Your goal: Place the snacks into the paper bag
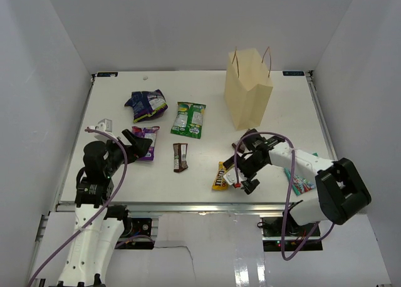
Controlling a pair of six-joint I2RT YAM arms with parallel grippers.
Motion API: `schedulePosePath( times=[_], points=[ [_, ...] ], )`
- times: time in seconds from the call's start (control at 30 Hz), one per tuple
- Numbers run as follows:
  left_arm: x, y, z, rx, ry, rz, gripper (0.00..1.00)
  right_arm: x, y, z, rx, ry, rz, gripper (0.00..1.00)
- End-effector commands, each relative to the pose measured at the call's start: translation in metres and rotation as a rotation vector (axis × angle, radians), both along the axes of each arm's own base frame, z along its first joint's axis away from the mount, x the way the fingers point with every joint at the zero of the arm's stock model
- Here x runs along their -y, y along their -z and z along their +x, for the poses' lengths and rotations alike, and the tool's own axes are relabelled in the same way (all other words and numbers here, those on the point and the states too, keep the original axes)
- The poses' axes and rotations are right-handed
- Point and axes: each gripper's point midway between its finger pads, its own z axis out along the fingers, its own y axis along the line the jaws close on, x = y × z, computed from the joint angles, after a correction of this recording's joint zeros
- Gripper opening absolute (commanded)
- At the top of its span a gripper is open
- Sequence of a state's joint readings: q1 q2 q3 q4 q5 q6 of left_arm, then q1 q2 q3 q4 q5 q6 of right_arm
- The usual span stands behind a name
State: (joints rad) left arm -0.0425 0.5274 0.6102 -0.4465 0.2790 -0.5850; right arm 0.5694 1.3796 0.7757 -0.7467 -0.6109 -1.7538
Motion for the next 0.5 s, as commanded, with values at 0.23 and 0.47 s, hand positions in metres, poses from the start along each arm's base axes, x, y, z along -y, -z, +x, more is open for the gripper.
schedulePosePath(
  times=[0.23,0.47],
  points=[
    [0.009,0.013,-0.007,-0.072,0.029,-0.054,0.98,-0.043,0.023,0.018,0.064,-0.035,-0.033,0.74],
    [0.012,0.029,0.000,-0.136,0.030,-0.083,0.98,-0.042,0.013,0.002,-0.013,-0.018,-0.016,0.30]
  ],
)
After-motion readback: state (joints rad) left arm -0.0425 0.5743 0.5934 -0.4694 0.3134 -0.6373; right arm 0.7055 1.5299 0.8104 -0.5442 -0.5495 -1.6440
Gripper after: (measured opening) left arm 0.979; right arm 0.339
